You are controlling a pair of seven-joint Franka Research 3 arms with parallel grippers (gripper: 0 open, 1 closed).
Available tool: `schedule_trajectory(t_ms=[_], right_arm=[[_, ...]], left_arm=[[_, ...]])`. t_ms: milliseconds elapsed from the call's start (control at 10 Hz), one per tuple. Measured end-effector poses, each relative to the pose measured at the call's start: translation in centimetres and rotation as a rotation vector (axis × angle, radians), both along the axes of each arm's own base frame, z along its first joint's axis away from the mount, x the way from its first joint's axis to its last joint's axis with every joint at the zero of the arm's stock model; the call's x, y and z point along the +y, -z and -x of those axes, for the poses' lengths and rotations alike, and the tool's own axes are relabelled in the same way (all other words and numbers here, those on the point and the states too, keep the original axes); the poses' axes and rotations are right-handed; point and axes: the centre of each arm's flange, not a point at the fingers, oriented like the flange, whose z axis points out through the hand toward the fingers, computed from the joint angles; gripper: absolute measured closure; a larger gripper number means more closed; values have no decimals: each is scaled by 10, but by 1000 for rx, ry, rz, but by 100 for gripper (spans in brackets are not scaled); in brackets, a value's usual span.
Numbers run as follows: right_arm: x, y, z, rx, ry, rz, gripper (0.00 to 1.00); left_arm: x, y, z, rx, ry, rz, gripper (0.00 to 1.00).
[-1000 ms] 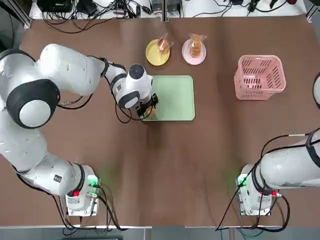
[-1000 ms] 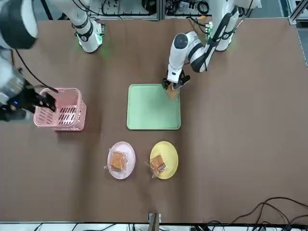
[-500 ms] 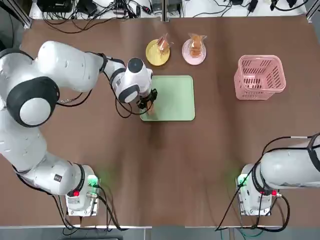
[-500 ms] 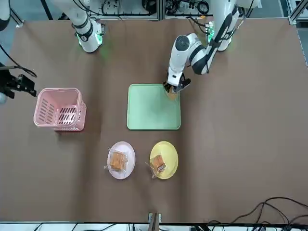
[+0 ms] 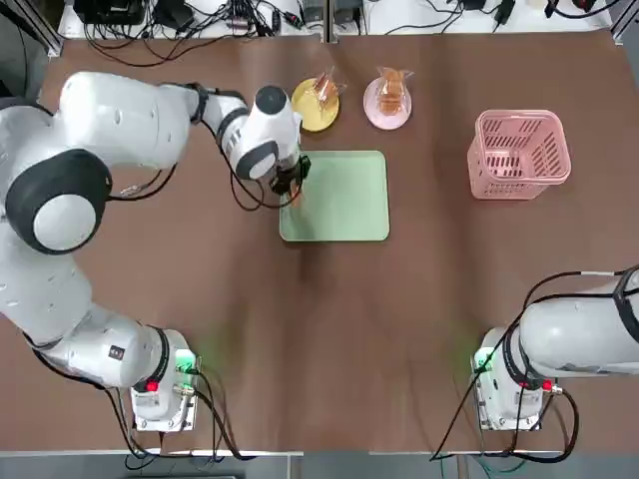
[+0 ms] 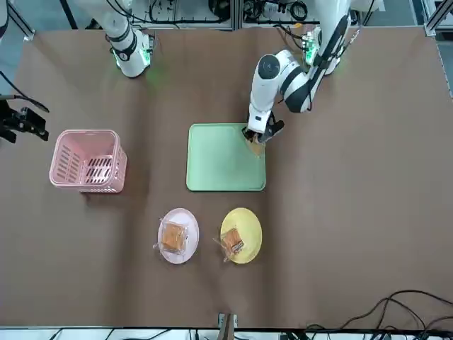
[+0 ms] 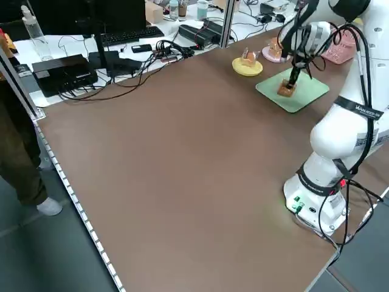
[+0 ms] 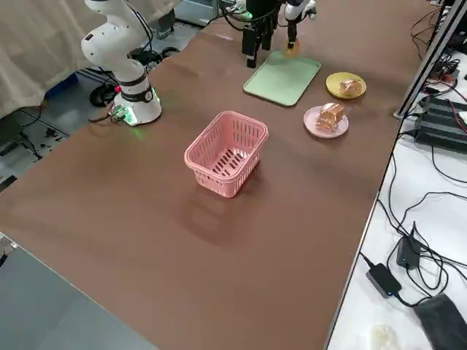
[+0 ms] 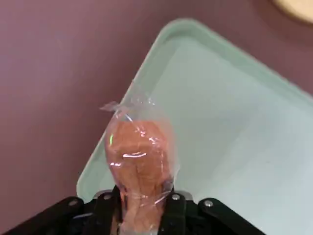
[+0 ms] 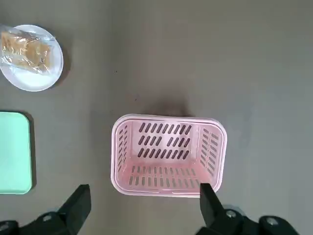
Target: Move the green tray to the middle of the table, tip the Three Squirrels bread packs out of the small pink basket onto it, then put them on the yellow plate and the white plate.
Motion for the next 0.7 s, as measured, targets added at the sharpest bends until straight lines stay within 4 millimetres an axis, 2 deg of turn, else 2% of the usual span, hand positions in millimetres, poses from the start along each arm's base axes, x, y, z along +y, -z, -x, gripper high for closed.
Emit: schedule_trajectory(t_ms=[200,300,500,700], right_arm=[[0,1,2,17,1,-1,1],[0,1,2,18,1,-2,1],[1,1,2,20,0,-3,1],[2,1,2,21,-2,-4,1]], left_arm=[[2,-37,-32,-32,-10,-3,68],[5,-46,-48,-42,-9,7,68],[9,-42,-83,-36,-25,34,67],[11,-31,-125,-54,-33,44,67]])
